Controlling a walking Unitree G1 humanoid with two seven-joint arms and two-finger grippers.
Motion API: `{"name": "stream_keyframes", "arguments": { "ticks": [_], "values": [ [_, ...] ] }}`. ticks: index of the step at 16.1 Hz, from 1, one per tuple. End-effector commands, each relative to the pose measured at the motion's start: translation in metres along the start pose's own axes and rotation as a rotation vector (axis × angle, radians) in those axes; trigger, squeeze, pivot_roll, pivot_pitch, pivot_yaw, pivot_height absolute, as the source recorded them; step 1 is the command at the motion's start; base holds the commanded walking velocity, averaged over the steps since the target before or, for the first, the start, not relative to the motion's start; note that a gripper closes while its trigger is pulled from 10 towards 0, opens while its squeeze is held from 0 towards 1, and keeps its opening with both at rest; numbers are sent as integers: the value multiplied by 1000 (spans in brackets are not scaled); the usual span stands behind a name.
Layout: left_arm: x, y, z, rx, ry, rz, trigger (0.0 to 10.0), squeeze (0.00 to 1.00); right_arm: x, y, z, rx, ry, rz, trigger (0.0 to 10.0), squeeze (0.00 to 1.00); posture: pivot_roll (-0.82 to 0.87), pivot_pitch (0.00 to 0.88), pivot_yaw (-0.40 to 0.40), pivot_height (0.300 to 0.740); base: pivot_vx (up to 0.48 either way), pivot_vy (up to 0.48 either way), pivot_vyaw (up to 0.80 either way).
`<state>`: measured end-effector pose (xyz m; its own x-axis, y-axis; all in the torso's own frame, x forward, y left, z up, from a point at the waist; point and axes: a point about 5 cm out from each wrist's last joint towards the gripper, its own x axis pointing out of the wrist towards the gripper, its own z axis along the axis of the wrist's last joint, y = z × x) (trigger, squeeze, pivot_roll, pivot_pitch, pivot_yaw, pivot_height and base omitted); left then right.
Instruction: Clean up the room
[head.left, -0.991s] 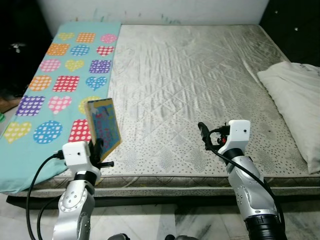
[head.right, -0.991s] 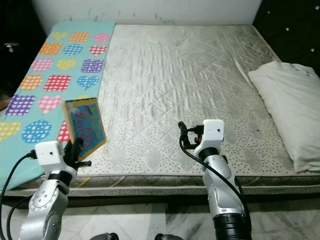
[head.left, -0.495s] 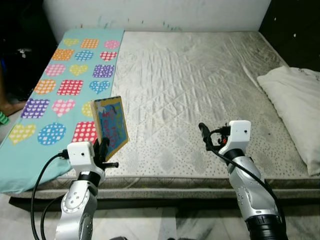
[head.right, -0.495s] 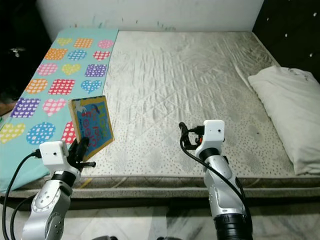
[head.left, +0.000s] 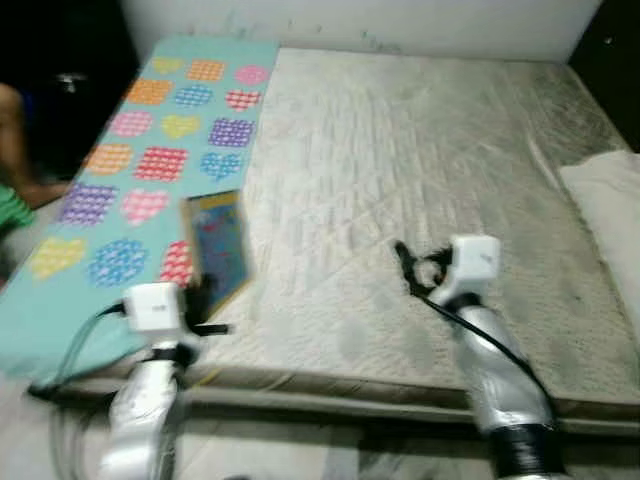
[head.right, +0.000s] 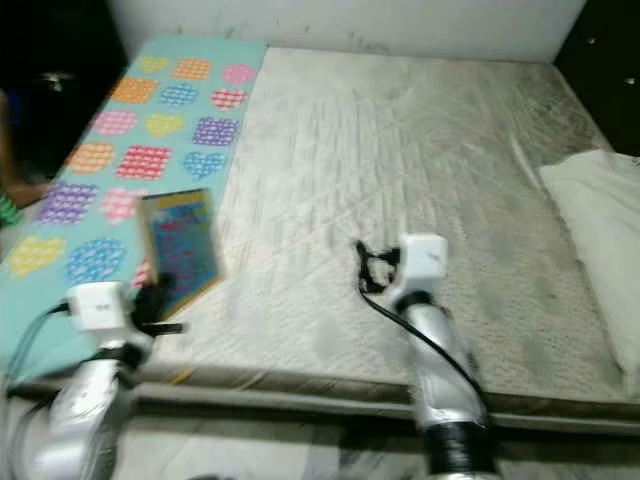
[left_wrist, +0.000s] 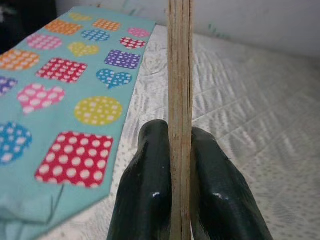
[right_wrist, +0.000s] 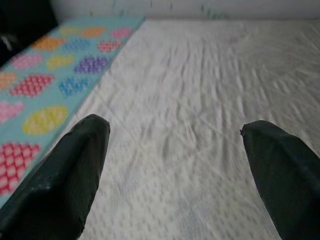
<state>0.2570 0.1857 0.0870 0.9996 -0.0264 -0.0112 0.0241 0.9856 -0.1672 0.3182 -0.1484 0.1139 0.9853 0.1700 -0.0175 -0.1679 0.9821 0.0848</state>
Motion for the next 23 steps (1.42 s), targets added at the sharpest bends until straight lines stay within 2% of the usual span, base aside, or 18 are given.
{"name": "stream_keyframes", "arguments": {
  "ticks": [1, 4, 11, 23],
  "values": [
    [4, -11, 9, 1, -50, -40, 10000, 0, -6, -13, -5, -9, 15, -38, 10000, 0, -125, 122, -13, 740, 0, 0, 0],
    [4, -7, 8, -9, -38, 1, 10000, 0, -7, -14, -6, -10, 17, -40, 10000, 0, -125, 122, -12, 740, 0, 0, 0],
    [4, -10, 7, 0, -33, -6, 10000, 0, -8, -15, -6, -13, 18, -41, 10000, 0, -129, 126, -15, 740, 0, 0, 0],
    [5, -11, 7, -2, -34, -3, 10000, 0, -4, -12, -5, -20, 19, -21, 10000, 0, -125, 117, -21, 740, 0, -276, 0]
  ]
}}
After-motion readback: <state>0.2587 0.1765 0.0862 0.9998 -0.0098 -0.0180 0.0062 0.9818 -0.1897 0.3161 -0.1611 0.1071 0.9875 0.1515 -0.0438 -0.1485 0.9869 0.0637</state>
